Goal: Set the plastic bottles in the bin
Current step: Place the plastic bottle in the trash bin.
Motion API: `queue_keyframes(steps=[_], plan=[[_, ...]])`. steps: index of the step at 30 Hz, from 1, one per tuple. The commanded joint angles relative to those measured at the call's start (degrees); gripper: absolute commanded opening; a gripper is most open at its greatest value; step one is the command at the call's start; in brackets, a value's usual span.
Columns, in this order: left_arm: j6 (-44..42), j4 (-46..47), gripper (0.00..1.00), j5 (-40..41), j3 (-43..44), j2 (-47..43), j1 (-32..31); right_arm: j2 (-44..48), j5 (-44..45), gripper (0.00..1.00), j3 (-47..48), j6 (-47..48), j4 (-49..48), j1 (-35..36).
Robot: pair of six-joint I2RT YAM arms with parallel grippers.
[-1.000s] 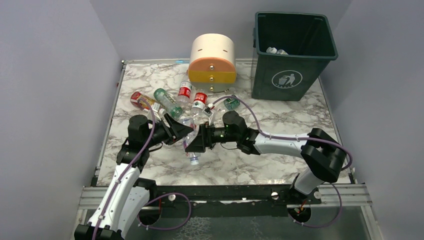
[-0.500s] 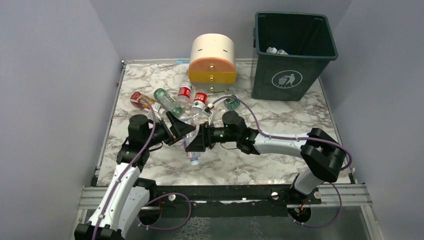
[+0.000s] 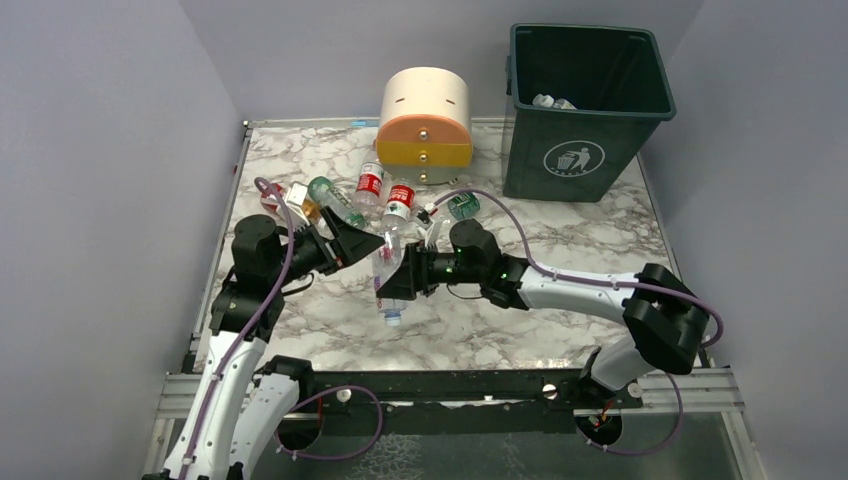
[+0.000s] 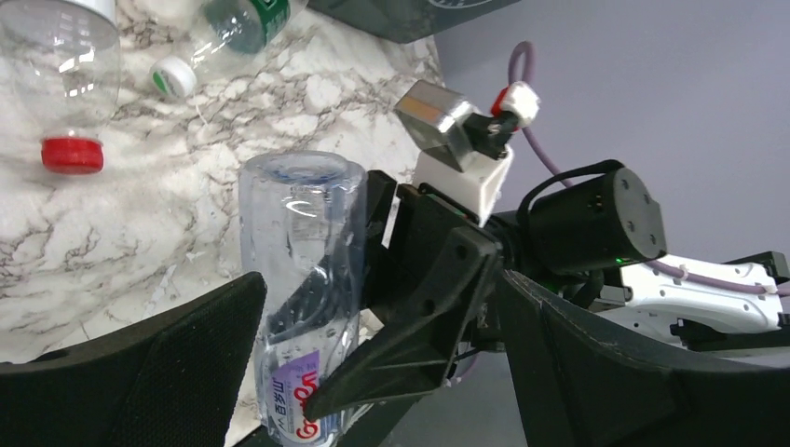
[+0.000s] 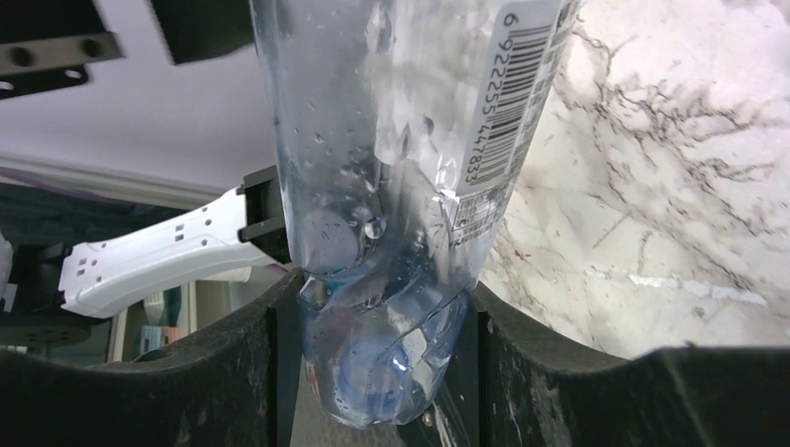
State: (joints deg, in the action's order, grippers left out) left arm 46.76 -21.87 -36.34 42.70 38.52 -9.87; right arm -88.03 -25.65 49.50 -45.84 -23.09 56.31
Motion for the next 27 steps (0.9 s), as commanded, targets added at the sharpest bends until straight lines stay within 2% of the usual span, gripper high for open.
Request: queue_keyframes(steps=[1,12,19,27], plan=[[-1.67,-3.72,0.99,1.64,4.44,-2.23,-0.12,4.52,4.94,0.54,-0.66,1.40,6.82,0.09],[-1.93,-4.11,0.99,1.53,3.83,-2.23,-0.14,15.61,6.53,0.54,0.11,4.90,18.93,-7.26],[-2.20,-3.98,0.99,1.35,3.20,-1.94,-0.15,20.08,7.21,0.54,5.94,10.24,26.46,-12.69],[-2.42,-3.25,0.99,1.02,2.20,-1.04,-0.13,19.53,4.51,0.54,14.92,14.22,30.42,-20.02]])
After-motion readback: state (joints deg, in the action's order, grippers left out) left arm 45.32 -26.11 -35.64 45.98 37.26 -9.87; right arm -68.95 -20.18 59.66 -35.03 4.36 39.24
